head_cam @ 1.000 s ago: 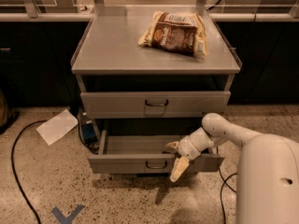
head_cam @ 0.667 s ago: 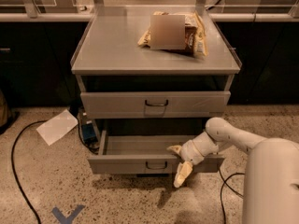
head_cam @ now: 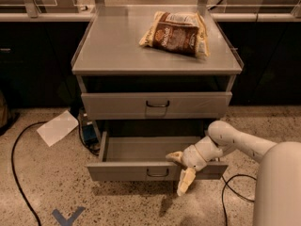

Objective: Open middle drawer

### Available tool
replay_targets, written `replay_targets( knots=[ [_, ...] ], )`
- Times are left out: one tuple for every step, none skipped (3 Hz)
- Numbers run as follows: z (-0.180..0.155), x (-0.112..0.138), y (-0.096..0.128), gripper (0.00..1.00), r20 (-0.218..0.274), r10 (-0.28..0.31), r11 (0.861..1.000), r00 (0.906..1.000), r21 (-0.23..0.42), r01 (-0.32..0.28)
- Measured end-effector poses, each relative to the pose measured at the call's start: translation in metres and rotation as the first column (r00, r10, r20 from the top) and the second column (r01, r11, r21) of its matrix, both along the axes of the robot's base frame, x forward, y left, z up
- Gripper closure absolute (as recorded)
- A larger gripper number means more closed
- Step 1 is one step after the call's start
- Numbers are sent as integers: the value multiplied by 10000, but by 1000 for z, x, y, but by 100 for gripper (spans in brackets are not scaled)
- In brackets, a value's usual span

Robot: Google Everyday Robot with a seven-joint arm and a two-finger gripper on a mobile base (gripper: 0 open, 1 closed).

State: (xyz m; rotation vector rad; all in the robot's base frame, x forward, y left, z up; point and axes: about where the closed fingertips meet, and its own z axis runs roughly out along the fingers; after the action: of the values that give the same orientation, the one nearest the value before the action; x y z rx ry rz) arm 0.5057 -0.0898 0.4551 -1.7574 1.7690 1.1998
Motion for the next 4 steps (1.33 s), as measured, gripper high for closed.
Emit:
replay_targets(
  knots=[
    [-8, -7, 3, 0, -362, 260, 9996, 9990, -75, -263],
    [-4, -29, 0, 0, -1107, 643, 9979, 9918, 17, -645],
    [16, -53, -3, 0, -1491, 1044, 9944, 9833, 9, -1054],
    [16, -53, -3, 0, -1491, 1046, 9944, 9833, 8, -1057]
  ],
)
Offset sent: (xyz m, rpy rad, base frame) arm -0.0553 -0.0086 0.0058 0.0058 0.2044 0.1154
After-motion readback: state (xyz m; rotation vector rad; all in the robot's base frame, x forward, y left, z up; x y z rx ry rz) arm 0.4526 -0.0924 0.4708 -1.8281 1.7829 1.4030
